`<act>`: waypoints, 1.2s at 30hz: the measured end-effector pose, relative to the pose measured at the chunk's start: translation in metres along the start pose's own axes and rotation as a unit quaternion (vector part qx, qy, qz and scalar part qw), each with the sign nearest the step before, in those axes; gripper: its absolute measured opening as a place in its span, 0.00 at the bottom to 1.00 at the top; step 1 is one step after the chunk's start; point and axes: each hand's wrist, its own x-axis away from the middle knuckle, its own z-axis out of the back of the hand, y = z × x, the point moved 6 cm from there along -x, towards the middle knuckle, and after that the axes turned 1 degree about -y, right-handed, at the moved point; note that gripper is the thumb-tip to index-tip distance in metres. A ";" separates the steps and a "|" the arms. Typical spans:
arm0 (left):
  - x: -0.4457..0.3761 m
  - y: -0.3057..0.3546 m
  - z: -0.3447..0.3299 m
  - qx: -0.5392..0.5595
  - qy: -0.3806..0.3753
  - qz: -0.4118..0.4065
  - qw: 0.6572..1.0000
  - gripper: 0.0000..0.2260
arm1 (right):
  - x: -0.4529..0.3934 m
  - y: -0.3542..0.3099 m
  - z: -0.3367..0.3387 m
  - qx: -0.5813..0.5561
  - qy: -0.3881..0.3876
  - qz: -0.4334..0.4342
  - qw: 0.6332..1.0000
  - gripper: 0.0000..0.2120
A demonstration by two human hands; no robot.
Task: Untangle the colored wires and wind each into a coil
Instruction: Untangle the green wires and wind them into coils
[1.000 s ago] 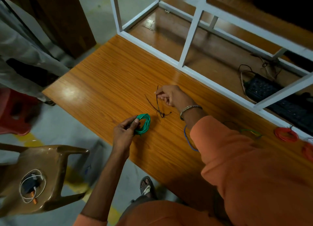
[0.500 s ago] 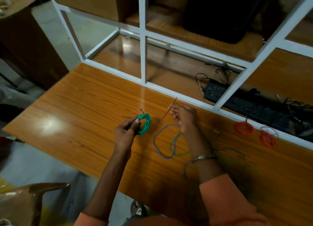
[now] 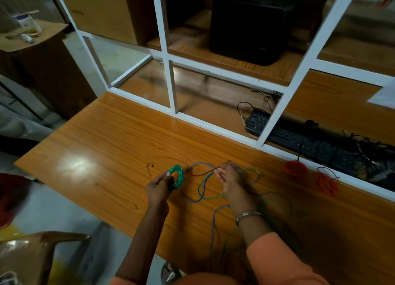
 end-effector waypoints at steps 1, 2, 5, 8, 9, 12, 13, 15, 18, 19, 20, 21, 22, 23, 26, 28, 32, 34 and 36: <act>0.004 -0.001 0.000 0.004 0.002 0.000 1.000 0.14 | 0.004 -0.003 -0.002 0.008 -0.011 0.007 1.000 0.07; 0.008 -0.002 0.000 0.006 -0.001 -0.001 1.000 0.14 | 0.008 -0.006 -0.004 0.020 -0.021 0.016 0.999 0.06; 0.014 0.002 -0.004 -0.005 -0.024 -0.021 0.999 0.14 | 0.018 -0.018 -0.001 0.056 -0.039 0.052 0.996 0.01; 0.018 0.012 -0.013 -0.019 -0.047 -0.052 0.997 0.13 | 0.029 -0.036 0.005 0.092 -0.075 0.063 0.991 0.02; 0.020 0.016 -0.017 -0.022 -0.056 -0.063 0.996 0.13 | 0.035 -0.042 0.005 0.114 -0.100 0.060 0.987 0.02; 0.023 0.024 -0.031 -0.042 -0.068 -0.094 0.992 0.13 | 0.055 -0.055 -0.002 0.181 -0.194 0.055 0.963 0.05; 0.024 0.026 -0.035 -0.045 -0.070 -0.105 0.991 0.13 | 0.062 -0.058 -0.005 0.205 -0.227 0.058 0.950 0.09; 0.026 0.031 -0.044 -0.041 -0.075 -0.126 0.988 0.13 | 0.075 -0.061 -0.010 0.252 -0.278 0.062 0.925 0.11; 0.036 0.041 -0.056 -0.052 -0.087 -0.160 0.982 0.12 | 0.082 -0.058 -0.014 0.301 -0.281 0.062 0.909 0.10; 0.040 0.045 -0.060 -0.054 -0.094 -0.172 0.979 0.11 | 0.082 -0.057 -0.015 0.306 -0.274 0.068 0.909 0.11; 0.044 0.048 -0.063 -0.057 -0.102 -0.185 0.976 0.11 | 0.082 -0.056 -0.017 0.305 -0.271 0.074 0.910 0.12; 0.048 0.050 -0.065 -0.063 -0.113 -0.198 0.972 0.11 | 0.082 -0.056 -0.018 0.299 -0.271 0.079 0.911 0.13; 0.052 0.051 -0.067 -0.075 -0.122 -0.212 0.967 0.11 | 0.083 -0.056 -0.020 0.289 -0.269 0.085 0.915 0.13; 0.055 0.052 -0.069 -0.087 -0.132 -0.222 0.962 0.11 | 0.085 -0.057 -0.022 0.275 -0.263 0.097 0.920 0.12; 0.061 0.050 -0.073 -0.115 -0.158 -0.241 0.951 0.11 | 0.089 -0.062 -0.026 0.215 -0.239 0.144 0.936 0.11; 0.062 0.051 -0.073 -0.120 -0.172 -0.240 0.948 0.11 | 0.093 -0.064 -0.027 0.203 -0.231 0.173 0.936 0.09; 0.062 0.057 -0.072 -0.079 -0.194 -0.220 0.953 0.12 | 0.098 -0.065 -0.026 0.207 -0.232 0.216 0.925 0.12; 0.064 0.060 -0.073 -0.068 -0.198 -0.219 0.953 0.11 | 0.099 -0.065 -0.026 0.197 -0.237 0.216 0.927 0.12; 0.065 0.059 -0.073 -0.061 -0.192 -0.218 0.955 0.10 | 0.102 -0.065 -0.026 0.193 -0.246 0.204 0.928 0.11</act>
